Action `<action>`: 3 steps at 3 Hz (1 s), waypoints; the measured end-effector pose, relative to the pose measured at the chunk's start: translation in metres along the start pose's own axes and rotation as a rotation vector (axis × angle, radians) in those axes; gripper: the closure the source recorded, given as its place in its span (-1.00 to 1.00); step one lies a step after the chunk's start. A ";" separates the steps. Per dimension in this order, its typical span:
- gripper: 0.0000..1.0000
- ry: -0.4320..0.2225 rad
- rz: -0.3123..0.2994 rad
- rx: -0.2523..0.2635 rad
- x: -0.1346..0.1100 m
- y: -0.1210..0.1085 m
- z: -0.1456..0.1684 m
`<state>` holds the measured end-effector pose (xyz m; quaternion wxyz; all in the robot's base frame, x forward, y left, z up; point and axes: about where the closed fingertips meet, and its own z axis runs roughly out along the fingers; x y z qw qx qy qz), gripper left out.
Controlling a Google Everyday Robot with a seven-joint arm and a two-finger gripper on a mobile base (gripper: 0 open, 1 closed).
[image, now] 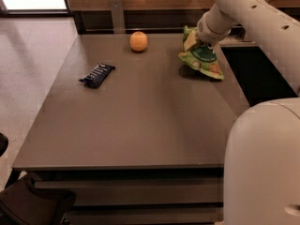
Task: Pick green rice chip bag
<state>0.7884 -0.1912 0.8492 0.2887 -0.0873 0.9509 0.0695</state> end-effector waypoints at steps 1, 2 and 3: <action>1.00 -0.057 -0.041 -0.018 -0.014 -0.001 -0.034; 1.00 -0.122 -0.080 -0.071 -0.027 0.001 -0.066; 1.00 -0.197 -0.124 -0.142 -0.041 0.006 -0.090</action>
Offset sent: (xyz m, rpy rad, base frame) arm -0.0236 -0.0161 0.1195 0.0871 -0.2155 0.1677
